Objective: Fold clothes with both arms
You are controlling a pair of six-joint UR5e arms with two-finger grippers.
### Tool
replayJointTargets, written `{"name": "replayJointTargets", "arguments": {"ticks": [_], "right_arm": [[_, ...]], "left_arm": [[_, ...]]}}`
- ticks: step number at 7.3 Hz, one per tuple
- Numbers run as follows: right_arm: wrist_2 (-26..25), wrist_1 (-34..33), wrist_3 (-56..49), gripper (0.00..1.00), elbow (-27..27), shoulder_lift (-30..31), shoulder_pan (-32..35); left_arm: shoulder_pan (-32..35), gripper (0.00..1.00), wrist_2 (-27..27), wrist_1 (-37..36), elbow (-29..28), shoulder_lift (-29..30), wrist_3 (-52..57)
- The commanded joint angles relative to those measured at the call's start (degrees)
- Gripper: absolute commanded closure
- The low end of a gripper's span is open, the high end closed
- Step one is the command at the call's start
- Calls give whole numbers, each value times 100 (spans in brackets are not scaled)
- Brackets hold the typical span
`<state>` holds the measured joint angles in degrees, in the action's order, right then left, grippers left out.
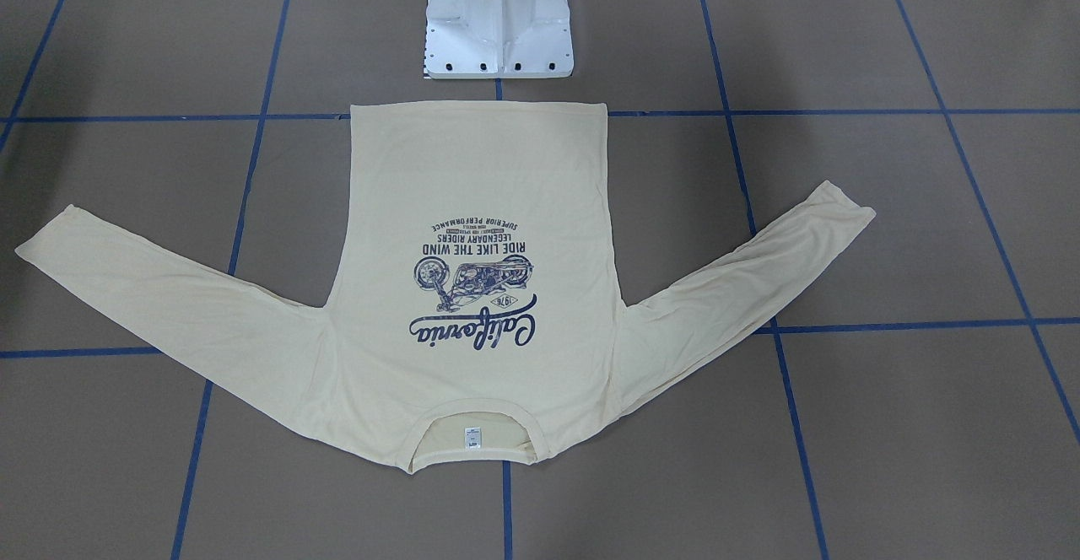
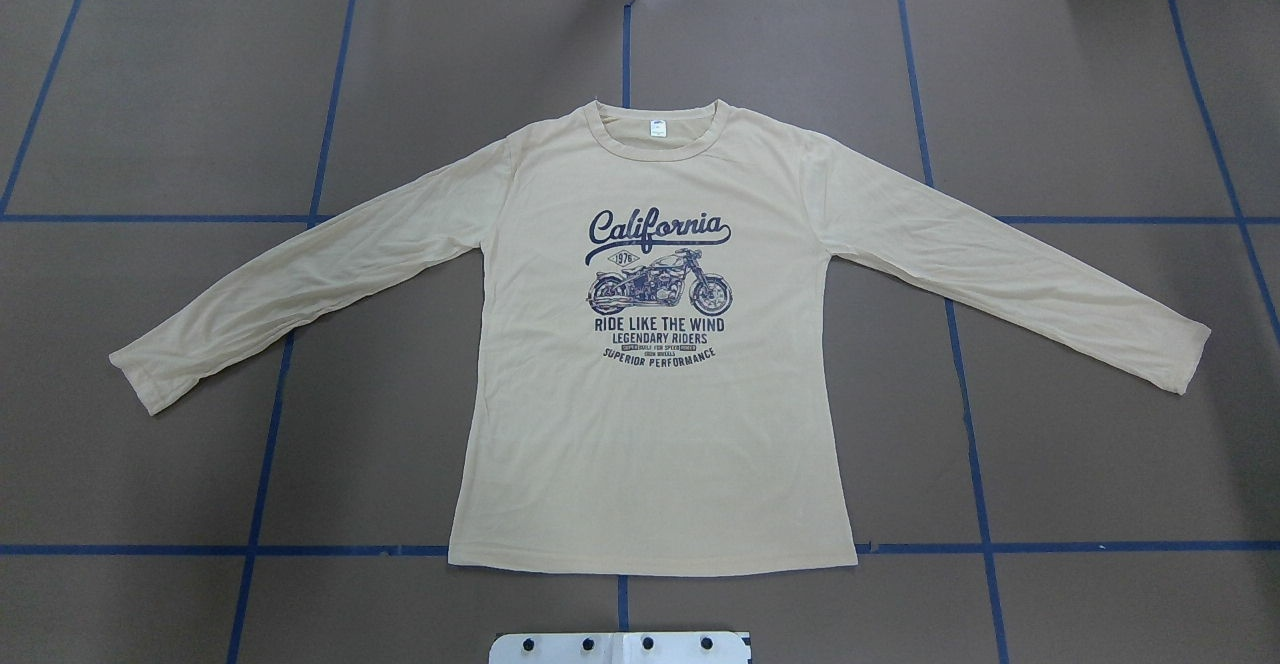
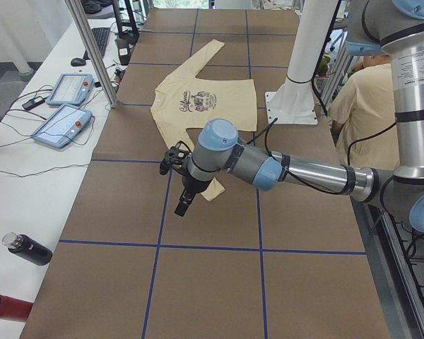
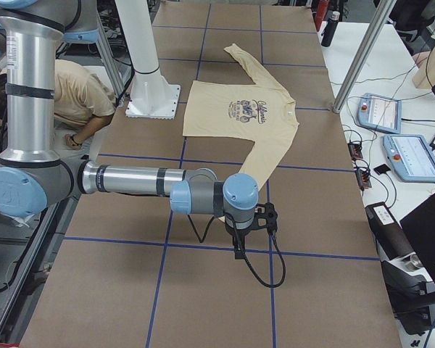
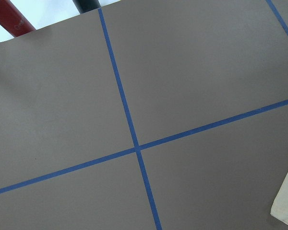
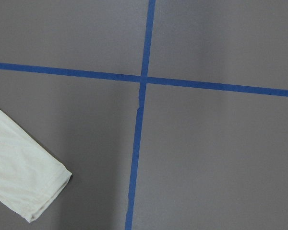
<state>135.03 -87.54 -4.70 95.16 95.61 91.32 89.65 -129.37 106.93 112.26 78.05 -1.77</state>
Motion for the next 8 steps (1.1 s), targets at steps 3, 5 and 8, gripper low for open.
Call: {"name": "replayJointTargets", "arguments": {"ticks": [3,5,8], "right_arm": [[243,664,765,0,-24,54,-384],[77,1927,1871,0,-76,439,-1000],[-266,3798,3953,4,-758,424,-1915]], "left_arm": [[0,0,-26,38,-143,0,-16],[0,0,-53,47,-143,-9,-16],[-9,0,-88,65,-126,-96,-7]]}}
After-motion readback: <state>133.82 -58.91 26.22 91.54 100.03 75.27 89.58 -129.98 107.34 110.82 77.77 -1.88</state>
